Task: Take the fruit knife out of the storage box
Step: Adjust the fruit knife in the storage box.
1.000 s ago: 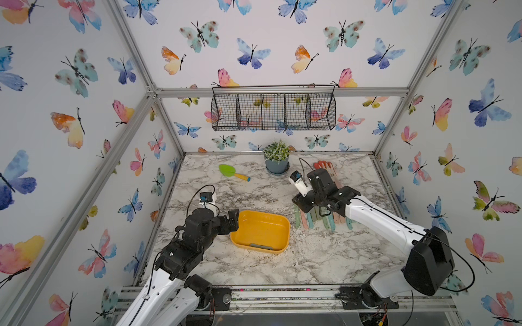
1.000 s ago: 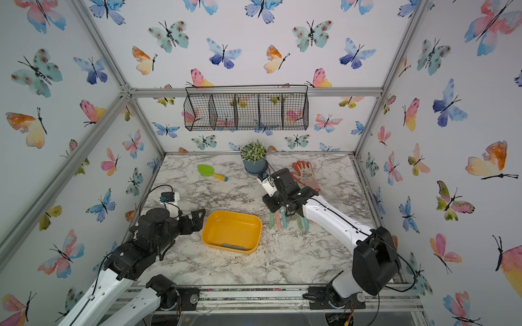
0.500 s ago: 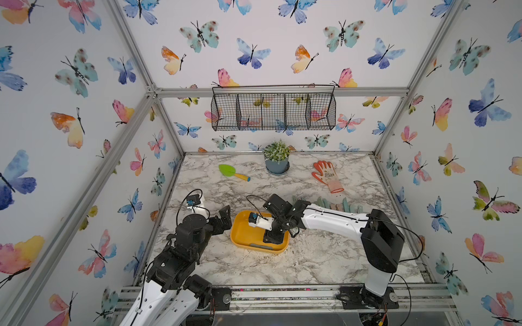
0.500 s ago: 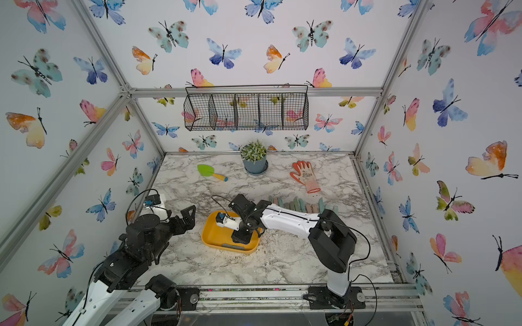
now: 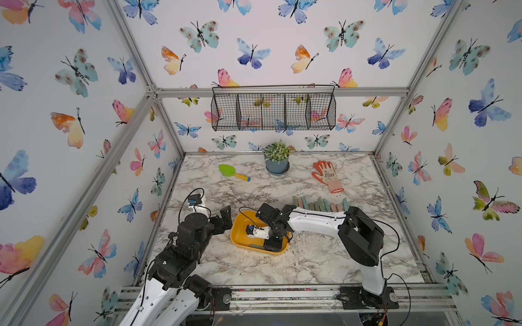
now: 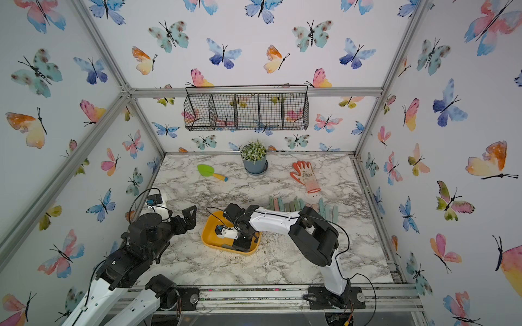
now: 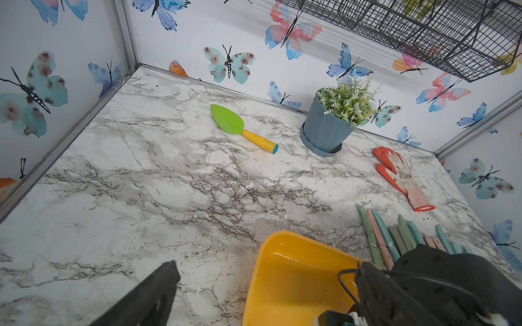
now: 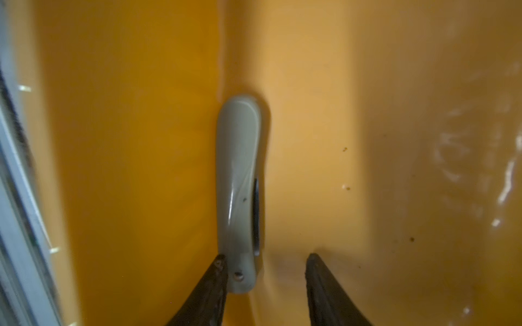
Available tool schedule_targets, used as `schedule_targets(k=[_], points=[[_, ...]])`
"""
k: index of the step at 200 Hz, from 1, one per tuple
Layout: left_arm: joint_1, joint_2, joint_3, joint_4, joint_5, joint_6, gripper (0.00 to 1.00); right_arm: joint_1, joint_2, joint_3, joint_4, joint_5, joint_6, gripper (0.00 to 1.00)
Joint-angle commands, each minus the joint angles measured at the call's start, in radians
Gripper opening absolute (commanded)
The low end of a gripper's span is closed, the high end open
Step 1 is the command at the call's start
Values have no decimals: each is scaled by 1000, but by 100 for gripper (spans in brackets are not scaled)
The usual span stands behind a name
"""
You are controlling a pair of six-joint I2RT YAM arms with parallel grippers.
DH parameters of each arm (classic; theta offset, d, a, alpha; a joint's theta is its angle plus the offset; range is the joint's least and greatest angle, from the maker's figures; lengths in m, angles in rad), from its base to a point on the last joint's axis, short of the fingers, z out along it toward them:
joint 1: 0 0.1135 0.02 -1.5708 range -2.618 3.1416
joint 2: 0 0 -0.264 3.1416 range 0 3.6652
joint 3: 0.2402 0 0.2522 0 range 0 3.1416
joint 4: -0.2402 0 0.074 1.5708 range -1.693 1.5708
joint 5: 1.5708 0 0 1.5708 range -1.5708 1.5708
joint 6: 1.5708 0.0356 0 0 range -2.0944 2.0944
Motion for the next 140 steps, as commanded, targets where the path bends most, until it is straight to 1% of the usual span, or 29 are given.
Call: schedule_targets(k=[1,38,92,114,140], points=[[-2,2,-11,5,-16,-4,98,9,35,6,-53,110,7,49],[-2,7,-11,7,-15,-5,98,9,51,-2,-40,233,62,49],[-2,-2,-11,4,-21,-7,98,7,-11,-49,25,360,122,49],[-3,-3,-10,5,-21,-9,98,7,-50,-59,51,386,125,50],[-2,-2,-11,4,-21,-9,99,7,-73,-53,71,364,116,50]])
